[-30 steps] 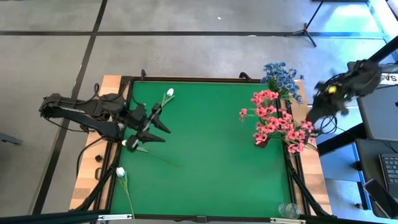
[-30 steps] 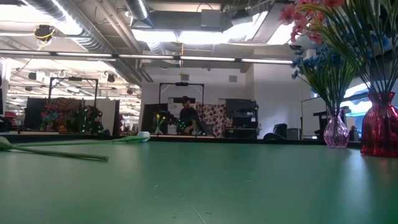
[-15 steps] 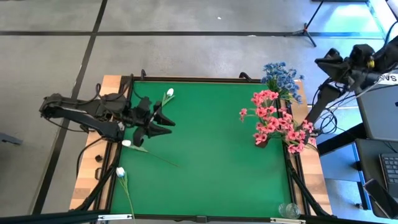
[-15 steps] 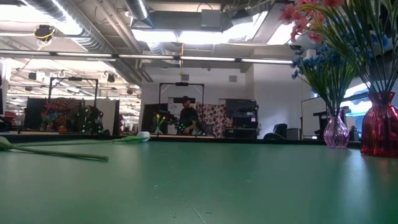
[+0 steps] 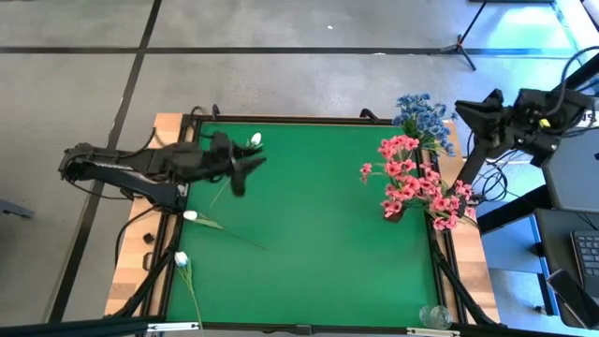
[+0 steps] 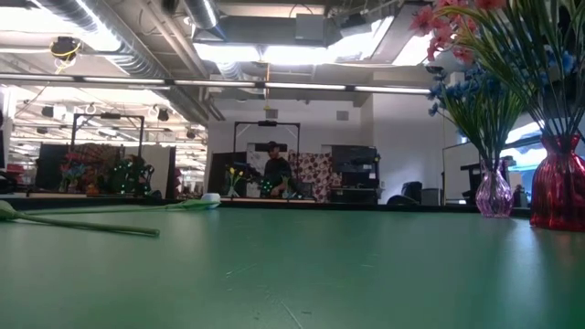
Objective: Sort flowers into vase by color
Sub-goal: Put the top white flower into the transparent vase
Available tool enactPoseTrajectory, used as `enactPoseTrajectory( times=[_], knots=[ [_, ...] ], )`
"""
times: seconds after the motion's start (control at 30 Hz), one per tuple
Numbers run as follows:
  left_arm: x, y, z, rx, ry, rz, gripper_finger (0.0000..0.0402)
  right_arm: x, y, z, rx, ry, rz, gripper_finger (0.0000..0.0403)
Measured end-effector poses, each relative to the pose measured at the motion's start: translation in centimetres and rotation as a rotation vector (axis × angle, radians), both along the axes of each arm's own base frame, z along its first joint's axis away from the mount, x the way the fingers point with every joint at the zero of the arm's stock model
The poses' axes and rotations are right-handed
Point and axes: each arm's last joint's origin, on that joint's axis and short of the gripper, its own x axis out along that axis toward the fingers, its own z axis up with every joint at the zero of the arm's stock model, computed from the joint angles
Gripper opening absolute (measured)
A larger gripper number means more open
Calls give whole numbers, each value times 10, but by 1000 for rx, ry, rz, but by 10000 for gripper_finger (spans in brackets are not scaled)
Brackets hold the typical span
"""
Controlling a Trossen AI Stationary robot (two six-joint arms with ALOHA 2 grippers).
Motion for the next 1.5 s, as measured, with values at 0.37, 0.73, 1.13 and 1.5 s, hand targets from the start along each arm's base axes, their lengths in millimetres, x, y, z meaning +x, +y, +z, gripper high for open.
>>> enactPoseTrajectory(
  times=[0.37, 0.73, 1.13, 1.5],
  knots=[
    [-19, 102, -69, -304, 518, 461, 168, 25, 30, 13, -159, -43, -180, 102],
    [-3, 150, -170, -491, 752, 593, 170, 55, 48, 9, -160, -32, -274, 236],
    [13, 167, -228, -549, 854, 640, 124, 70, 59, 6, -139, -8, -285, 268],
    [26, 150, -221, -499, 821, 593, 10, 68, 59, 9, -274, -6, -275, 247]
  ],
)
